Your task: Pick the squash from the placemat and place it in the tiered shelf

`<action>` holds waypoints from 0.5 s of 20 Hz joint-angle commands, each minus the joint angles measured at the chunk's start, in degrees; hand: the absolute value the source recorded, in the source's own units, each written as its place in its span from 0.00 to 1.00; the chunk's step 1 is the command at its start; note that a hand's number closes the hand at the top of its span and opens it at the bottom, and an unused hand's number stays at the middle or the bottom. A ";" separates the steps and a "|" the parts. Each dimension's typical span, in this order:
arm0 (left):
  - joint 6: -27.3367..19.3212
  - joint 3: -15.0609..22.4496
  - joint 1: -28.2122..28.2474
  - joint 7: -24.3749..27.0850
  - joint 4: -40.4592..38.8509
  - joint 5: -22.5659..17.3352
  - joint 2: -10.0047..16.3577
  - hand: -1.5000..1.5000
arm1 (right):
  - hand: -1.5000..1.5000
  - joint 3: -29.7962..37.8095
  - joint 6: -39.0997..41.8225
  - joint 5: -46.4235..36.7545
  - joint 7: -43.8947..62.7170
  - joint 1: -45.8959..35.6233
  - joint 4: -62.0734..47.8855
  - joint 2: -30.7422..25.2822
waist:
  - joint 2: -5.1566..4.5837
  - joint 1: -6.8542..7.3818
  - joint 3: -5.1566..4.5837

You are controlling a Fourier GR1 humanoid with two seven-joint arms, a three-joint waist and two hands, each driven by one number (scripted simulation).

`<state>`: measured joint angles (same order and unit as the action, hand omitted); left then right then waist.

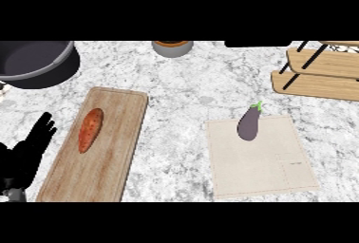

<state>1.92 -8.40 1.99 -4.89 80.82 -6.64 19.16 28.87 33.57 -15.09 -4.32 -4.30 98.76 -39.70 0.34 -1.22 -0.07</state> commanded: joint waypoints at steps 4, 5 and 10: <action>1.34 -1.34 -0.56 0.28 -0.45 -0.41 0.66 0.50 | 1.00 15.08 8.75 18.10 12.48 -3.65 4.00 -5.42 | -0.09 0.40 -0.01; -0.04 -0.47 -2.49 -1.53 -0.02 0.45 -0.43 0.50 | 1.00 14.44 8.95 19.77 15.47 -4.60 5.04 -5.02 | -0.16 0.62 0.01; 2.00 -1.01 2.89 0.69 2.53 0.31 -0.48 0.50 | 1.00 21.05 9.72 26.41 20.54 -6.88 2.89 -11.19 | -0.16 1.06 0.02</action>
<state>3.67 -9.19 2.52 -5.39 82.45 -6.86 19.24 45.41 42.34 6.71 12.15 -9.23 102.56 -46.84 0.25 -0.52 -0.06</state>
